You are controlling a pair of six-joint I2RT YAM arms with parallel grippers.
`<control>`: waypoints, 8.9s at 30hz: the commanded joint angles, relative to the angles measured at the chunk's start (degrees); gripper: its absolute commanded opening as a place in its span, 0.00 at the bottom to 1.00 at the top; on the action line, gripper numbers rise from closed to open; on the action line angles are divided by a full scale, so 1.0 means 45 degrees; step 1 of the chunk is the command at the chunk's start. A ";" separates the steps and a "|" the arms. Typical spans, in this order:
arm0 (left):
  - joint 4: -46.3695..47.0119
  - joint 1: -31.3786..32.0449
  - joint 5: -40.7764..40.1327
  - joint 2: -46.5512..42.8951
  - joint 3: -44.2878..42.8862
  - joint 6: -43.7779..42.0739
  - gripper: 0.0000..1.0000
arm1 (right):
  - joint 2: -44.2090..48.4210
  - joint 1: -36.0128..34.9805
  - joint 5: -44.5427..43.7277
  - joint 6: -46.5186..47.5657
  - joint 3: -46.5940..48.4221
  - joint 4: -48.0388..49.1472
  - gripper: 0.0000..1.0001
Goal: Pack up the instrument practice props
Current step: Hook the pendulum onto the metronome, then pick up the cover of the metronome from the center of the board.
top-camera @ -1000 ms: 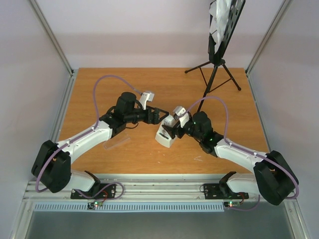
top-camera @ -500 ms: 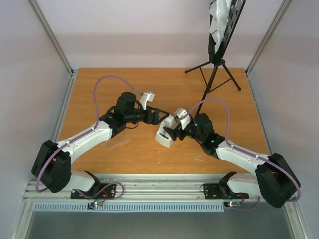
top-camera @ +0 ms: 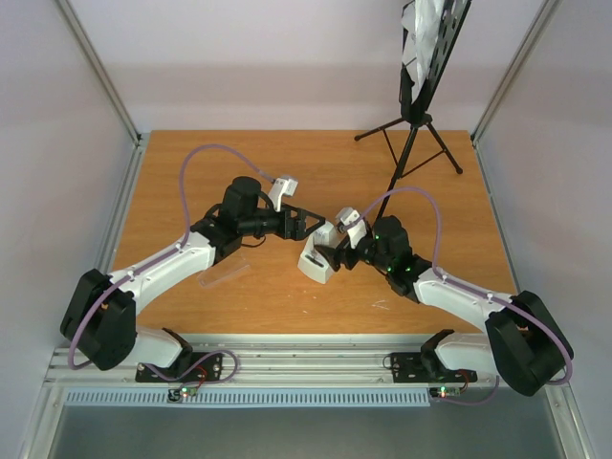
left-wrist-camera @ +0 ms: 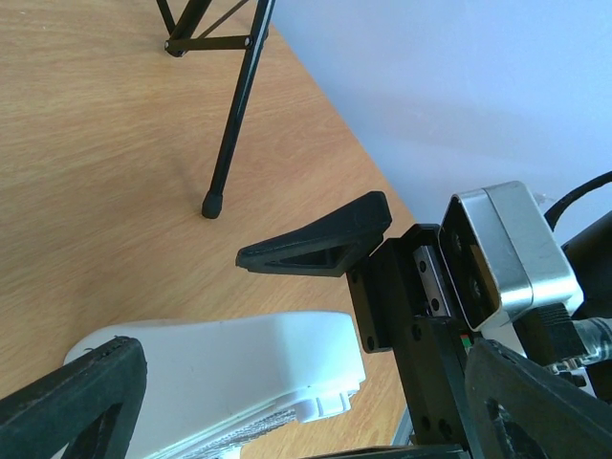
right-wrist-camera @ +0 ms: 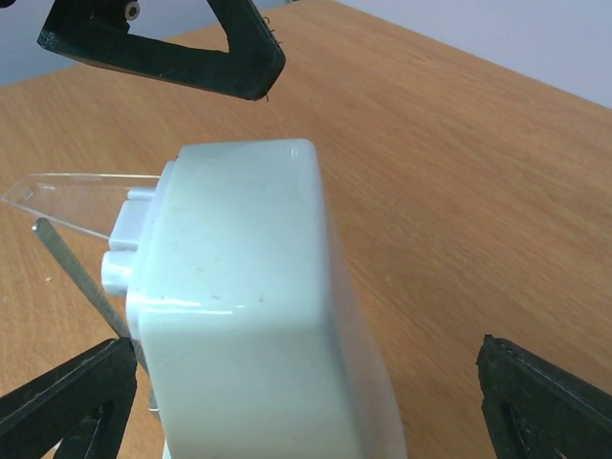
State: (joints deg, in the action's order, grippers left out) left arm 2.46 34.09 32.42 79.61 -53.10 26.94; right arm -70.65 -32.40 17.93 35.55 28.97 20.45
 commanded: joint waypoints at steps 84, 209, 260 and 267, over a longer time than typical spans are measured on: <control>0.0963 0.0196 0.1209 0.0757 0.0093 -0.0356 0.92 | -0.0968 0.0441 0.0447 -0.0399 0.0392 0.0407 0.74; -0.9003 -0.1537 -0.8783 -0.7141 0.4333 0.2757 0.99 | 0.5776 0.0544 -0.1880 -0.3728 0.2378 -0.8303 0.87; -0.8445 -0.5073 -0.9452 -0.3572 0.5501 0.4336 0.34 | 0.6716 0.0543 -0.3525 -0.4292 0.1726 -0.8792 0.89; -0.8282 -0.5094 -0.9388 -0.3291 0.5555 0.4232 0.25 | 0.6667 0.0541 -0.3519 -0.4289 0.1709 -0.8788 0.89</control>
State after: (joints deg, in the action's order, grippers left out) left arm -36.91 11.57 -9.08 64.05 -28.80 46.33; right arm -40.56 -30.15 1.76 16.56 37.10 -19.38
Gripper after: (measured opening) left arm 0.275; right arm 0.893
